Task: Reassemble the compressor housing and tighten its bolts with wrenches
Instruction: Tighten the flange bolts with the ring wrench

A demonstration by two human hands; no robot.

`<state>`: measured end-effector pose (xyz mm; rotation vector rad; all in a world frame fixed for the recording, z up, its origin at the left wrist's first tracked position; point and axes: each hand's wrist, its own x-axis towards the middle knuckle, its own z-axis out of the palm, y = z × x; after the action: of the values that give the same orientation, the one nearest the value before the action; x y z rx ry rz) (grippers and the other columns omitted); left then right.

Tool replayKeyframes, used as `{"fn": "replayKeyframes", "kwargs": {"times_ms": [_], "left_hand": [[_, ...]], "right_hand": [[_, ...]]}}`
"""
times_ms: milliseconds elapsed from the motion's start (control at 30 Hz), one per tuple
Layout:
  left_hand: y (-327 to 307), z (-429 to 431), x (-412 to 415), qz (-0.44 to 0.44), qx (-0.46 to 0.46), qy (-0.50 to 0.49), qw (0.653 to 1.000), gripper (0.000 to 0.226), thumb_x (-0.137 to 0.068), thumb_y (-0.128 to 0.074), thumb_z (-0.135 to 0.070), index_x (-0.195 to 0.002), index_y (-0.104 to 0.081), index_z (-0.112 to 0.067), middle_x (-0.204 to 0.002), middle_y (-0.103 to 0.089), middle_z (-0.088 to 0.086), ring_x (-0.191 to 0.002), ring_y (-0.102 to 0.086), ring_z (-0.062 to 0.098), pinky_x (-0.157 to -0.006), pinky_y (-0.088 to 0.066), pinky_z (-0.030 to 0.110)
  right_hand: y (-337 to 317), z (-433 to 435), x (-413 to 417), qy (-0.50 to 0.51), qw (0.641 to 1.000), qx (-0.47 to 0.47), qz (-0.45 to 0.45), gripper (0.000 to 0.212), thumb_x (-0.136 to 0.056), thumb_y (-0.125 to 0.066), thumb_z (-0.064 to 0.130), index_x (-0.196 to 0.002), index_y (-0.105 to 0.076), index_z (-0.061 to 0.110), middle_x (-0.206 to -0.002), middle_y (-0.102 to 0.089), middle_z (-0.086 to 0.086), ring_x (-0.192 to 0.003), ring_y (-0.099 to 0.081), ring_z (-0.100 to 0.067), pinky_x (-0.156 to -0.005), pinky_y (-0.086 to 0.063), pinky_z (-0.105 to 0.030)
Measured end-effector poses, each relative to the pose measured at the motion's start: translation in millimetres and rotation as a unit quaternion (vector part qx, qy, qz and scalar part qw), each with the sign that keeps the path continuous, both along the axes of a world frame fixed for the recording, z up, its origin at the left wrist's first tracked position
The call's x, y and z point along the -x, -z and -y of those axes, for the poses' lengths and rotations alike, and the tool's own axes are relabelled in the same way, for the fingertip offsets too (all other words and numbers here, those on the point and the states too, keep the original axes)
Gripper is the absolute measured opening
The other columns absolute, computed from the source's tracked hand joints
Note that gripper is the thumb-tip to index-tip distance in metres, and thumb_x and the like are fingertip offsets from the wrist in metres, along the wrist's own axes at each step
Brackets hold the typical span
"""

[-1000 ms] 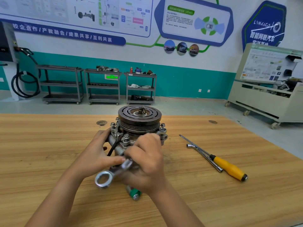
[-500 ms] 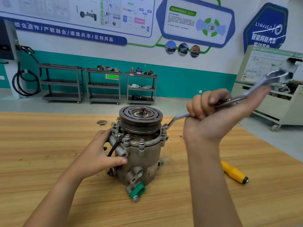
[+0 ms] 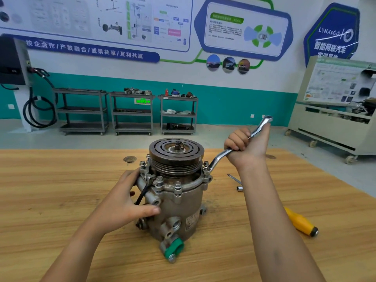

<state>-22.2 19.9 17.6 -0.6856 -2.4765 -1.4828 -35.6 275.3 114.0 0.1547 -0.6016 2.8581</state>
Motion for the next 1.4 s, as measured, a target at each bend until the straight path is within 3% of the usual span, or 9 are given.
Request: {"fn": "replayKeyframes", "kwargs": {"times_ms": [433, 600, 700, 767, 900, 1033, 1233, 1300, 1400], "left_hand": [[3, 0, 3, -0.007, -0.009, 0.001, 1.000, 0.099, -0.029, -0.075, -0.065, -0.118, -0.035, -0.044, -0.123, -0.044, -0.018, -0.114, -0.045, -0.004, -0.094, -0.040, 0.026], [3, 0, 3, -0.013, 0.002, -0.007, 1.000, 0.103, -0.030, -0.073, -0.068, -0.121, -0.033, -0.041, -0.120, -0.042, -0.023, -0.112, -0.045, -0.004, -0.091, -0.039, 0.023], [2, 0, 2, -0.012, 0.003, -0.012, 1.000, 0.102, -0.031, -0.072, -0.067, -0.121, -0.032, -0.041, -0.120, -0.041, -0.024, -0.110, -0.044, -0.007, -0.091, -0.039, 0.021], [2, -1, 1, -0.011, 0.005, -0.013, 1.000, 0.101, -0.031, -0.071, -0.067, -0.121, -0.031, -0.043, -0.118, -0.039, -0.028, -0.108, -0.042, -0.013, -0.085, -0.037, 0.012], [2, 0, 1, -0.007, 0.003, -0.009, 1.000, 0.096, -0.032, -0.071, -0.067, -0.118, -0.033, -0.048, -0.118, -0.041, -0.026, -0.109, -0.042, -0.012, -0.083, -0.037, 0.013], [3, 1, 2, -0.005, 0.003, -0.011, 1.000, 0.102, -0.029, -0.072, -0.072, -0.119, -0.033, -0.048, -0.119, -0.041, -0.025, -0.112, -0.044, -0.001, -0.092, -0.040, 0.027], [2, -1, 1, -0.024, 0.016, -0.016, 0.999, 0.097, -0.038, -0.070, -0.060, -0.127, -0.042, -0.034, -0.113, -0.046, -0.016, -0.110, -0.050, 0.008, -0.094, -0.045, 0.035], [2, -1, 1, -0.021, 0.017, -0.008, 1.000, 0.105, -0.033, -0.072, -0.068, -0.127, -0.040, -0.033, -0.116, -0.045, -0.016, -0.110, -0.048, 0.006, -0.093, -0.043, 0.031], [4, 1, 2, -0.004, 0.004, -0.003, 1.000, 0.097, -0.033, -0.073, -0.067, -0.121, -0.036, -0.047, -0.120, -0.043, -0.022, -0.112, -0.045, -0.003, -0.091, -0.040, 0.026]], "right_hand": [[33, -6, -16, 0.088, 0.988, 0.126, 0.032, 0.072, -0.081, -0.029, 0.078, -0.042, -0.031, 0.017, -0.039, -0.019, 0.005, -0.029, -0.019, -0.011, -0.033, -0.020, -0.012], [38, 9, -46, 0.221, 0.970, 0.085, -0.051, 0.073, -0.076, -0.025, 0.082, -0.042, -0.030, 0.018, -0.038, -0.017, 0.004, -0.035, -0.017, -0.012, -0.041, -0.019, -0.017], [47, 27, -65, 0.283, 0.944, -0.015, -0.169, 0.064, -0.052, -0.055, 0.078, -0.042, -0.036, 0.018, -0.039, -0.022, 0.006, -0.039, -0.021, -0.012, -0.046, -0.026, -0.019], [48, 38, -70, 0.294, 0.897, -0.108, -0.311, 0.066, -0.062, -0.059, 0.074, -0.045, -0.038, 0.014, -0.041, -0.027, 0.005, -0.041, -0.027, -0.011, -0.048, -0.030, -0.019], [52, 61, -62, 0.209, 0.781, -0.469, -0.354, 0.095, -0.091, 0.003, 0.066, -0.041, -0.047, 0.002, -0.037, -0.029, 0.011, -0.042, -0.014, 0.002, -0.040, -0.022, -0.015], [87, 87, -72, 0.424, 0.646, -0.470, -0.428, 0.050, -0.100, -0.035, 0.045, -0.062, -0.036, 0.012, -0.055, -0.037, -0.005, -0.055, -0.035, -0.015, -0.050, -0.030, -0.031], [75, 103, -68, 0.480, 0.507, -0.601, -0.390, 0.057, -0.091, -0.039, 0.054, -0.059, -0.043, 0.007, -0.057, -0.036, -0.005, -0.059, -0.031, -0.016, -0.057, -0.029, -0.031], [67, 103, -75, 0.489, 0.531, -0.572, -0.389, 0.064, -0.092, -0.037, 0.055, -0.053, -0.046, 0.006, -0.055, -0.038, -0.006, -0.057, -0.032, -0.017, -0.055, -0.029, -0.031], [42, 89, -88, 0.420, 0.733, -0.382, -0.375, 0.061, -0.095, -0.035, 0.058, -0.052, -0.039, 0.014, -0.050, -0.035, 0.002, -0.049, -0.032, -0.014, -0.050, -0.029, -0.024]]}}
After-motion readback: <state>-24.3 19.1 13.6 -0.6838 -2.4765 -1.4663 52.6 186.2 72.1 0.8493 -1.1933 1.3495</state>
